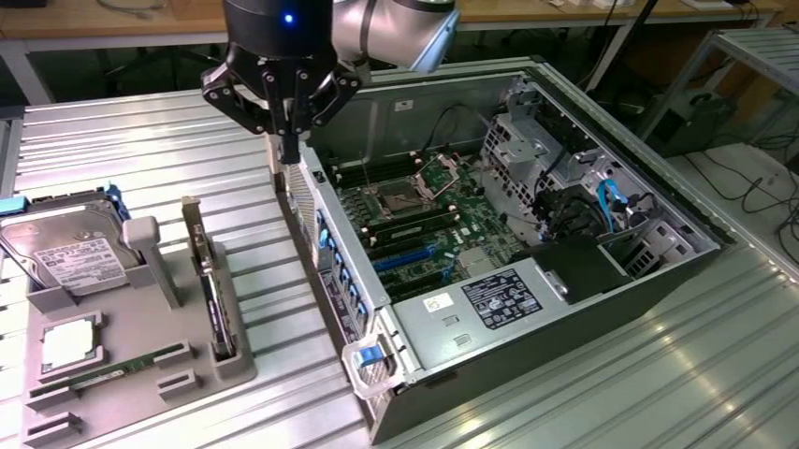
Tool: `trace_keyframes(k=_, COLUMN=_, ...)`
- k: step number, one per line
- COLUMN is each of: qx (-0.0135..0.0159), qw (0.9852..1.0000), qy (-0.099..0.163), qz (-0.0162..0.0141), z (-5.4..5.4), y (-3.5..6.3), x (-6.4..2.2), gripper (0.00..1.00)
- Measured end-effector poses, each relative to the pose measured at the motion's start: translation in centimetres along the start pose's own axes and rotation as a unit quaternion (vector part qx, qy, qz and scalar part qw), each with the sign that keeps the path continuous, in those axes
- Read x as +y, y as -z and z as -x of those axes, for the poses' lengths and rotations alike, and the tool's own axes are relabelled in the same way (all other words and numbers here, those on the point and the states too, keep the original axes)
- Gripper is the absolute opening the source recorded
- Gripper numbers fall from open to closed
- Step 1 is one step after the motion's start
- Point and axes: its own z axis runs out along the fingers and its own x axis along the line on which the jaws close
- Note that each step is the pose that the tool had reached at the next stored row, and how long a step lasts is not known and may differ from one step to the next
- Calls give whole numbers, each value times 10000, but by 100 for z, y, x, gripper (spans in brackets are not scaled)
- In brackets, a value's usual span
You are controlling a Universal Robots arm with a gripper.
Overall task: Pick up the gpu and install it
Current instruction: 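Reach for the gpu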
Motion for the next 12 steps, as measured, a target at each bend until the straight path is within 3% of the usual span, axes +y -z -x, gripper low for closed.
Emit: trace_keyframes(k=12, qx=0, qw=10000, qy=0, qz=0, z=-156, y=8, x=-88, gripper=11)
